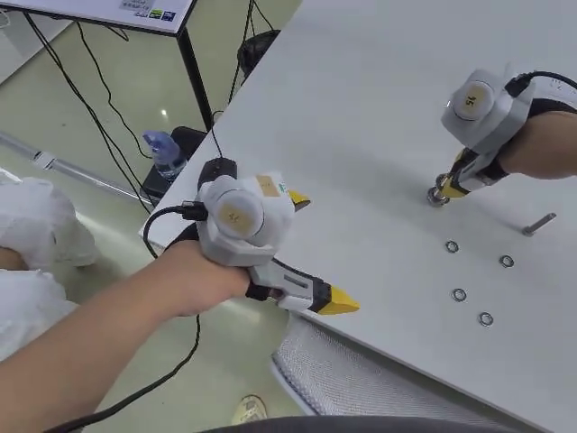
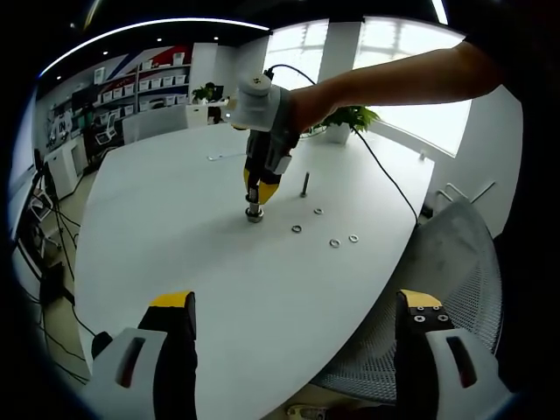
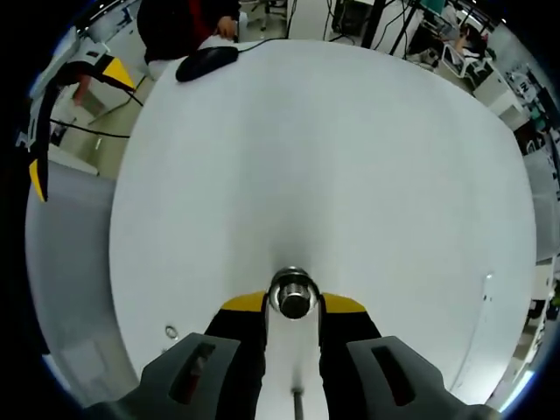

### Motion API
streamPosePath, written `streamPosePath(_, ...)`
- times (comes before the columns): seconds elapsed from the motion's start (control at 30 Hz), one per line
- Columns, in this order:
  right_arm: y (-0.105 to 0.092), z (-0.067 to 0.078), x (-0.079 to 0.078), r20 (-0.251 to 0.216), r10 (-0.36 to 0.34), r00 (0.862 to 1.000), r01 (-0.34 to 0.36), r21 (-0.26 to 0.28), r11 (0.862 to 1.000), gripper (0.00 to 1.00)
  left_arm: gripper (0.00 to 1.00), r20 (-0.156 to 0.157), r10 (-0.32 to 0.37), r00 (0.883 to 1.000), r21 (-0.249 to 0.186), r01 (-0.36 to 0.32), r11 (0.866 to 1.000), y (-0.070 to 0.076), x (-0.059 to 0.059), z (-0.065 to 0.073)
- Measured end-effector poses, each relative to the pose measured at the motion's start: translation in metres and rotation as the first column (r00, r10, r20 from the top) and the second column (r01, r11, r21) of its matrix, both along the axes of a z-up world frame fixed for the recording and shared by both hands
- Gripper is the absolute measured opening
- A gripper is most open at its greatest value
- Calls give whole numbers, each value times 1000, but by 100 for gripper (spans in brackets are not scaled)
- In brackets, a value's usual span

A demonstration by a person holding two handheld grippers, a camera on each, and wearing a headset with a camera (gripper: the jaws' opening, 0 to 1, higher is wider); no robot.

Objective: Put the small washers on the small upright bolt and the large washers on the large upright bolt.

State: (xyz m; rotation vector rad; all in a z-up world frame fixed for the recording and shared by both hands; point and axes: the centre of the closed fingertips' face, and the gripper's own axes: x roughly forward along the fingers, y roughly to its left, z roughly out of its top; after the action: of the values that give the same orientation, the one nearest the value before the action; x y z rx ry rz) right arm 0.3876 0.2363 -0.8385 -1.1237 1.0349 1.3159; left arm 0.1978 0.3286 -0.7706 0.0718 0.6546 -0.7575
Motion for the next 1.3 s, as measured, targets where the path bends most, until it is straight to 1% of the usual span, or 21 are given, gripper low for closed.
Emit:
streamPosePath(0.1, 1, -4, 0, -2, 0, 1000, 0, 0, 1000, 22, 95, 0, 2, 1000, -1, -2, 1000, 1, -1, 1)
streamPosePath(0.27, -1, -14, -1, -1, -8, 1000, 8, -7, 1000, 22, 95, 5, -1, 1000, -5, 1, 1000, 1, -1, 3)
streamPosePath(0.43, -1, -20, 0, -2, -14, 1000, 14, -14, 1000, 22, 94, 2, -3, 1000, -3, 3, 1000, 1, -1, 2)
streamPosePath(0.5, -1, -24, 1, -6, -19, 1000, 19, -13, 1000, 22, 94, 2, -2, 1000, -5, 2, 1000, 1, -1, 2)
streamPosePath(0.57, -1, -30, 5, -8, -22, 1000, 21, -14, 1000, 22, 93, 6, -4, 1000, -7, 4, 1000, 1, -1, 3)
streamPosePath(0.6, -1, -29, 3, -5, -19, 1000, 19, -16, 1000, 22, 93, 4, 2, 1000, -8, -2, 1000, 2, -1, 4)
streamPosePath(0.67, 2, -30, 6, -5, -24, 1000, 24, -4, 1000, 22, 93, 3, 6, 1000, -9, -6, 1000, 4, -1, 3)
streamPosePath(0.7, 2, -29, 6, -5, -25, 1000, 25, -6, 1000, 22, 93, 3, 6, 1000, -9, -6, 1000, 4, -1, 3)
streamPosePath(0.77, 2, -27, 3, -10, -28, 1000, 28, -9, 1000, 22, 94, 10, 9, 1000, -9, -9, 1000, 4, 0, 4)
streamPosePath(0.97, 2, -23, -3, -8, -23, 1000, 22, -14, 1000, 23, 93, 11, -1, 1000, -7, 1, 1000, 2, -1, 5)
streamPosePath(1.07, 1, -21, -6, -10, -15, 1000, 15, -13, 1000, 23, 93, 6, -9, 1000, 1, 9, 1000, 2, -2, 4)
streamPosePath(1.3, 1, -19, -8, -14, -17, 1000, 17, -11, 1000, 24, 92, 4, -12, 1000, 5, 12, 1000, 3, -4, 6)
